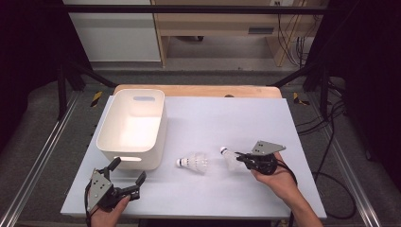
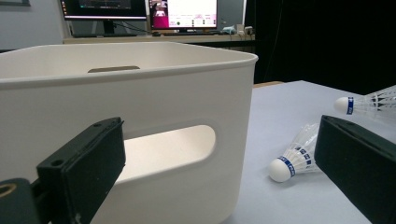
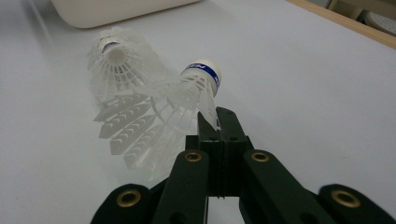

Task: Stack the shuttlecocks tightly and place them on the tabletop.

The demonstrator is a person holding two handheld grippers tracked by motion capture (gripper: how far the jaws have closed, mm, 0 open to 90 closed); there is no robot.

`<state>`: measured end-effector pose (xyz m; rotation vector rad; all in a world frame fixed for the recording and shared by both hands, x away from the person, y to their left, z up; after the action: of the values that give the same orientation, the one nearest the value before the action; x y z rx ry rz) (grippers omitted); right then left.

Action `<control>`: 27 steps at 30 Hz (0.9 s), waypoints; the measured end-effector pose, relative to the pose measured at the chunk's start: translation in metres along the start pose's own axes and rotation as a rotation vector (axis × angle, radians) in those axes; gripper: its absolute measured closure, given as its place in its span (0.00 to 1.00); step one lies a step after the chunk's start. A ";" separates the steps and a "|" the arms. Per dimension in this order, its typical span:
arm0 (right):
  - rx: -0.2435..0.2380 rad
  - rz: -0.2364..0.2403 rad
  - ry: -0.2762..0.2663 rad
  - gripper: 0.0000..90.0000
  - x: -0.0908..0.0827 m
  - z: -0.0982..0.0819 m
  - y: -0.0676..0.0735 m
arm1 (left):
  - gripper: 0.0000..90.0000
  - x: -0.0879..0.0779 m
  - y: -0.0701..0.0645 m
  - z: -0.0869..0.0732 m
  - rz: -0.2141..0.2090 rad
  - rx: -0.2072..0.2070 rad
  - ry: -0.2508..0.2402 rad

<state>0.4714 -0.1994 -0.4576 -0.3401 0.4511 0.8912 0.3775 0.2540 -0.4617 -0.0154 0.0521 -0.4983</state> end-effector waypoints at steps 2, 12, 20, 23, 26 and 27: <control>-0.008 0.005 -0.005 1.00 -0.002 0.001 0.000 | 0.02 0.000 0.000 0.000 0.004 -0.003 -0.002; -0.011 0.013 -0.006 1.00 -0.011 -0.005 -0.005 | 0.02 -0.001 0.001 -0.002 0.007 -0.003 0.005; -0.019 0.037 -0.012 1.00 -0.013 -0.005 -0.003 | 0.02 0.001 -0.001 -0.002 -0.002 0.006 0.008; -0.015 0.049 -0.008 1.00 -0.014 -0.005 -0.003 | 0.02 0.002 -0.001 -0.002 -0.002 0.003 0.007; -0.024 0.061 0.000 1.00 -0.012 -0.005 0.000 | 0.02 0.001 -0.001 -0.002 -0.002 0.002 0.007; -0.028 0.066 0.001 1.00 -0.011 -0.005 0.001 | 0.02 0.001 -0.001 -0.002 -0.003 0.002 0.007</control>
<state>0.4632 -0.2086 -0.4562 -0.3531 0.4534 0.9618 0.3781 0.2526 -0.4635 -0.0112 0.0586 -0.5009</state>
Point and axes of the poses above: each handheld gripper's, and its own axes: x roughly forward along the jaws, z roughly out of its top, y roughly to its left, the point moved 1 cm from there along x, roughly forward along the jaws, and after that the axes turned 3 degrees about -x, right-handed, at the moved point
